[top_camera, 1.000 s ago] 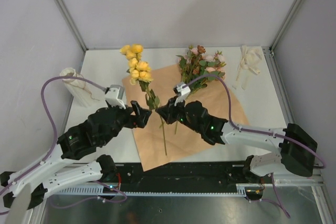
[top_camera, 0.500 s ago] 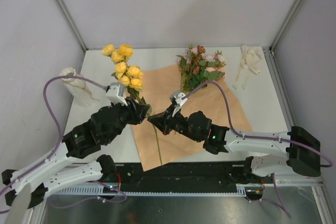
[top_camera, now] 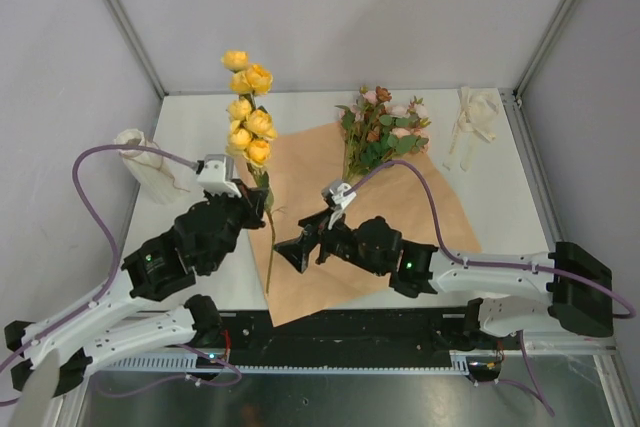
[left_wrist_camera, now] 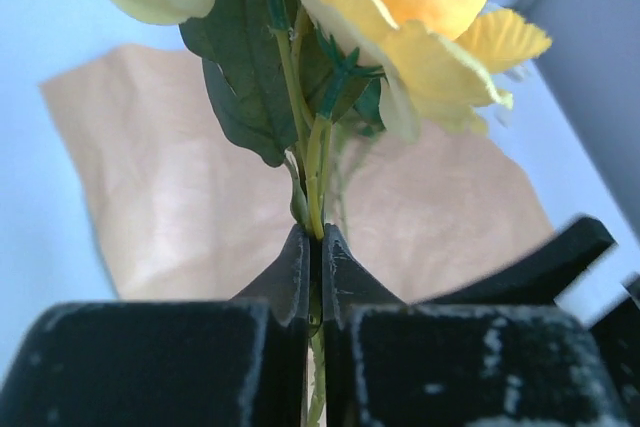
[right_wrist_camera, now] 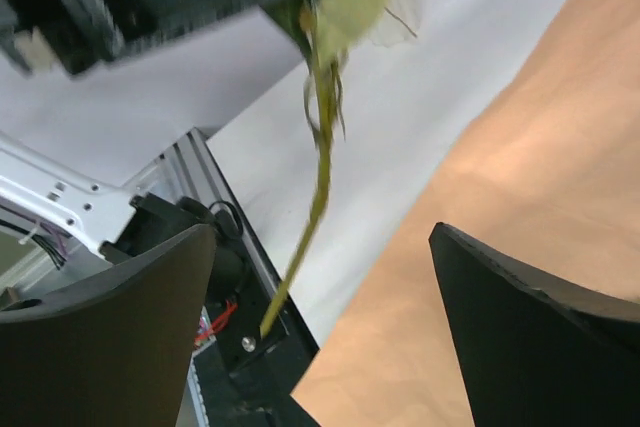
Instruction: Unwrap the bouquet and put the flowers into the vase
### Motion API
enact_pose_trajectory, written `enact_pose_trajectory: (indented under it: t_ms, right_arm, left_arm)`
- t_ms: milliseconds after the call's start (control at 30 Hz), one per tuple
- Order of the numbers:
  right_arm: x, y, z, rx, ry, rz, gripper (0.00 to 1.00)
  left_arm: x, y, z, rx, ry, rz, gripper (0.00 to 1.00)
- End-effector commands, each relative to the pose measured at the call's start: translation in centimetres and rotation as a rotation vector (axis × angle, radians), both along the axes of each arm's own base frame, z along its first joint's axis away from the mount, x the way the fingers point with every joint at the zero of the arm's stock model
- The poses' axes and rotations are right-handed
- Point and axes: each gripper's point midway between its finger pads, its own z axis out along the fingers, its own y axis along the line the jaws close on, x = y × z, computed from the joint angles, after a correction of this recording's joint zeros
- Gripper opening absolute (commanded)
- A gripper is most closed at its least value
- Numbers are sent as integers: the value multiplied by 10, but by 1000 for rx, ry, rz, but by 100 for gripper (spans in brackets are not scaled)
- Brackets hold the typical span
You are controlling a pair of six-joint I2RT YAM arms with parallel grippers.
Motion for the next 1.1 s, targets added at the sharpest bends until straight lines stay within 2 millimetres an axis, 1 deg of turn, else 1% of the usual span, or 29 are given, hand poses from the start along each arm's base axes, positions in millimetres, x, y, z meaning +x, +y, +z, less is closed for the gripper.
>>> enact_pose_trajectory:
  t_ms: [0,133,167,200,267,400,467,533,567,600,700,833,967,1067]
  right_arm:
    - [-2,-22,7,-9,-21,-56,98]
    - [-5,-40,14,-34,-52,-101,99]
    - [-5,-45,15,-37,-57,-108,99]
    - [-5,-49,17,-34,-62,-114,99]
    - [-5,-58,19,-27,-68,-129,99]
    - [-7,-74,15,-19,-63,-144,99]
    - [-8,-81,12,-12,-59,-147,99]
    - [-10,-87,9,-7,-55,-148,99]
    - [-10,-89,9,-4,-55,-151,99]
    - [-10,-91,8,-6,-54,-153,99]
    - [-9,-96,8,-6,-56,-162,99]
    - [-9,-100,9,-2,-59,-170,99]
    - [-9,-102,8,-1,-60,-171,99]
    - [-10,-104,7,-2,-58,-167,99]
  left_arm:
    - [27,42,56,123,-185,237,0]
    - [43,75,103,222,-299,405,0]
    - [47,82,116,214,-331,443,0]
    - [51,92,123,242,-357,478,0]
    - [56,111,148,223,-432,554,0]
    - [62,154,193,196,-547,696,0]
    - [63,172,216,195,-614,751,0]
    - [64,189,237,206,-684,808,0]
    - [65,194,246,221,-718,825,0]
    - [63,203,257,226,-757,856,0]
    - [66,220,274,291,-832,923,0]
    - [72,238,289,344,-902,979,0]
    - [84,250,293,381,-932,1013,0]
    - [98,256,289,407,-927,1022,0]
